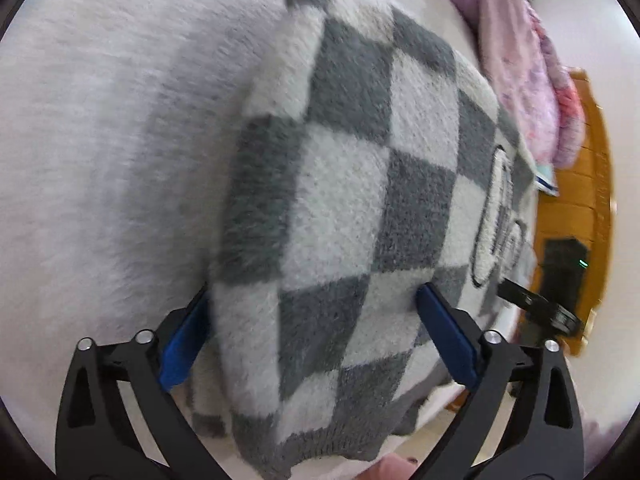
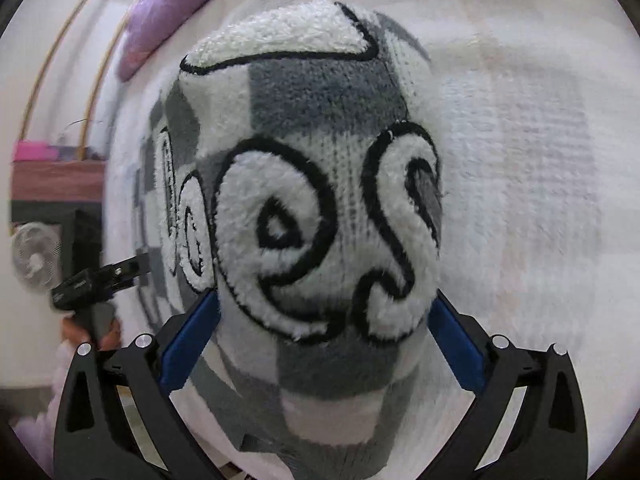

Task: Fold large clothes
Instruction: 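Carry the lifted folded cardigan with both tools across the bed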

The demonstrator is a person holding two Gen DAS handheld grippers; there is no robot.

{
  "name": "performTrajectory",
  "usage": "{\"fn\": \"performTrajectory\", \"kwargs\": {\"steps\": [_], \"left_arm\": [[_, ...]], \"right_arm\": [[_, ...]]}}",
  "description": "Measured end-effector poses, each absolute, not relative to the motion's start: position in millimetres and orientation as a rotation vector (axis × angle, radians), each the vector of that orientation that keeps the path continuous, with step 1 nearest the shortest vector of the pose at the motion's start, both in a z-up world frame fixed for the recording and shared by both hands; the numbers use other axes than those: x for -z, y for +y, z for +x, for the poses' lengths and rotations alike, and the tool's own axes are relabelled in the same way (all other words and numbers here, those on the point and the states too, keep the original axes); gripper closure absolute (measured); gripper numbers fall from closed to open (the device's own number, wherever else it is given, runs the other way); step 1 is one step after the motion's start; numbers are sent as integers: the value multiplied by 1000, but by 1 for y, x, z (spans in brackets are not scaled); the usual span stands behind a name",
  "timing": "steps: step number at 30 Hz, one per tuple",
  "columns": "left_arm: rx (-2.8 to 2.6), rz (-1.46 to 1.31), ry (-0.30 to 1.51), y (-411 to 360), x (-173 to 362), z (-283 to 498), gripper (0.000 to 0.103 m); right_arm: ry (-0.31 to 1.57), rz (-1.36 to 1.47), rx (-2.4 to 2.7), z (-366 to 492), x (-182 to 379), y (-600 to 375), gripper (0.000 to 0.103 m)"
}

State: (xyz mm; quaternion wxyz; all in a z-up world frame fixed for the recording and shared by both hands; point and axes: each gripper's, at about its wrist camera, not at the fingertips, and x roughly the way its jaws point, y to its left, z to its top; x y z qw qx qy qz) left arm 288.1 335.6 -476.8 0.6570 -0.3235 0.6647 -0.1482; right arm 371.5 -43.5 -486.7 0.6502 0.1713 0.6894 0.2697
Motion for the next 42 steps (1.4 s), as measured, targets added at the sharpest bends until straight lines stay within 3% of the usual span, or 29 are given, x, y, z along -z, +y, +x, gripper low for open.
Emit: {"fn": "performTrajectory", "kwargs": {"steps": [6,8,12,14,16,18,20,22,26,37,42], "left_arm": [[635,-872,1482,327,495,290,5],[710,-1017,1431,328,506,285,5],[678,-1030,1347,325,509,281,5],[565,-931,1321,310,499,274,6],[477,-652,1333,292,479,265,17],[393,-511,1324,271,466,262,21],[356,-551,1325,276,462,259,29],[344,-537,1326,278,453,255,37],[319,-461,1326,267,432,251,42],[293,-424,1335,236,361,237,44],[285,-405,1327,211,303,211,46]], "right_arm": [[1609,685,-761,372,532,-61,6],[1556,708,-797,368,535,-64,6],[1478,744,-810,363,538,-57,5],[1466,738,-794,363,536,-53,5],[1479,745,-758,363,535,-48,6],[1531,730,-702,365,531,-39,10],[1565,709,-655,367,517,-31,22],[1552,689,-630,362,501,-28,26],[1535,717,-612,351,476,-26,33],[1466,751,-686,305,407,-56,34],[1458,726,-714,276,353,-78,34]]}}
